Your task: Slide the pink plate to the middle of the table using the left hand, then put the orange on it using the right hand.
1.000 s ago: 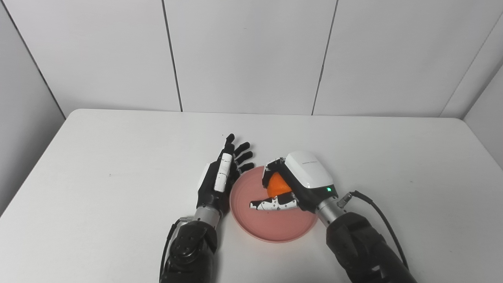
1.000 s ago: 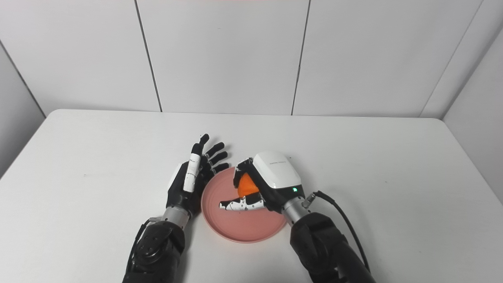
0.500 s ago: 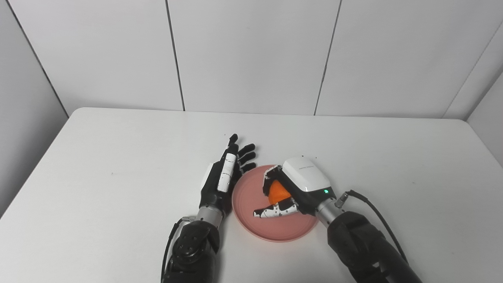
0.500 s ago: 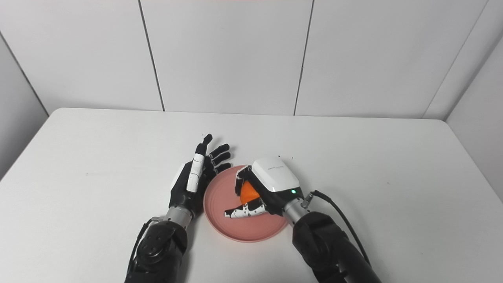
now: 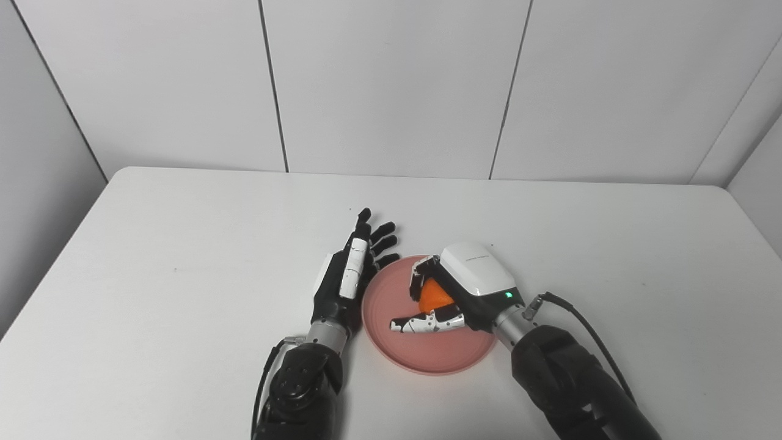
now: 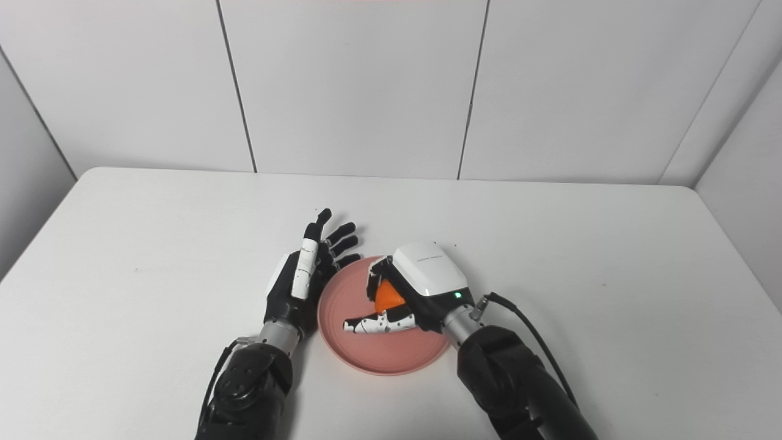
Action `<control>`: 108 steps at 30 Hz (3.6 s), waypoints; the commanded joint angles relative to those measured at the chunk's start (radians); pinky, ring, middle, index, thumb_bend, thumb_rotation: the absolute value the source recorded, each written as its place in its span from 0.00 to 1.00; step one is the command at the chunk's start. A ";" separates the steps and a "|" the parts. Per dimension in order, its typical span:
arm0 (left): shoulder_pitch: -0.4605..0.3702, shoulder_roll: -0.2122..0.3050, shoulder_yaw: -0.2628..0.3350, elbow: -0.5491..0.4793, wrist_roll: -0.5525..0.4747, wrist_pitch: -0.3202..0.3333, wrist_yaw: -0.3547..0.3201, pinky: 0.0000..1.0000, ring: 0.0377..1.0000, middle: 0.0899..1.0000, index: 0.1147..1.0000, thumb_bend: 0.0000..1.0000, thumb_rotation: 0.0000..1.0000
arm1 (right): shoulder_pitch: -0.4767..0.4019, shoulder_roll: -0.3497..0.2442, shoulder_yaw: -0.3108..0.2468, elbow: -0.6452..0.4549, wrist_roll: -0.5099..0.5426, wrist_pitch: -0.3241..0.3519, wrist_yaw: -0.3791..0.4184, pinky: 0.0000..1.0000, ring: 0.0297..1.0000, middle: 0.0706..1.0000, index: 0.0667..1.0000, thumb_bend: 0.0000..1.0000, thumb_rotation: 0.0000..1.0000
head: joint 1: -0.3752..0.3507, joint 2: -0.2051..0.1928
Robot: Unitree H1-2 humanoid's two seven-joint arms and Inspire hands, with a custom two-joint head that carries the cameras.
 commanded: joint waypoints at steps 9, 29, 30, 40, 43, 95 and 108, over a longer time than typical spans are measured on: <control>0.028 0.001 0.002 0.054 0.003 0.044 0.010 0.73 0.85 0.85 1.00 0.91 0.91 | -0.039 -0.014 -0.014 -0.050 -0.024 -0.094 -0.044 0.41 0.50 0.56 0.59 0.83 1.00 | 0.001 0.000; 0.020 0.001 0.005 0.064 -0.003 0.037 0.007 0.79 0.89 0.89 1.00 0.88 0.92 | -0.071 -0.010 -0.034 -0.098 -0.033 -0.123 -0.069 0.37 0.45 0.52 0.57 0.72 0.98 | -0.003 -0.001; 0.019 0.000 0.007 0.064 -0.006 0.038 0.006 0.80 0.88 0.89 1.00 0.88 0.92 | -0.072 -0.010 -0.035 -0.096 -0.034 -0.126 -0.074 0.37 0.45 0.52 0.57 0.72 0.99 | -0.003 -0.001; 0.007 -0.011 0.032 0.053 -0.014 0.048 0.028 0.72 0.85 0.88 1.00 0.87 0.91 | -0.083 0.014 -0.104 -0.077 -0.010 -0.142 -0.167 0.41 0.48 0.55 0.58 0.73 1.00 | -0.006 -0.001; -0.006 -0.014 0.050 0.057 -0.029 0.038 0.033 0.78 0.86 0.86 1.00 0.87 0.89 | -0.082 0.011 -0.132 -0.052 0.013 -0.156 -0.196 0.43 0.50 0.56 0.58 0.71 1.00 | -0.004 -0.002; 0.059 -0.006 0.007 0.020 0.275 -0.071 0.238 1.00 1.00 1.00 1.00 0.78 1.00 | 0.179 0.402 -0.630 0.168 1.151 0.050 -0.235 0.99 0.96 0.96 0.97 0.83 1.00 | -0.012 0.015; 0.053 -0.007 0.013 0.027 0.263 -0.065 0.233 1.00 1.00 1.00 1.00 0.81 1.00 | 0.181 0.383 -0.601 0.159 1.132 0.058 -0.229 0.99 0.95 0.95 0.95 0.85 1.00 | -0.009 0.016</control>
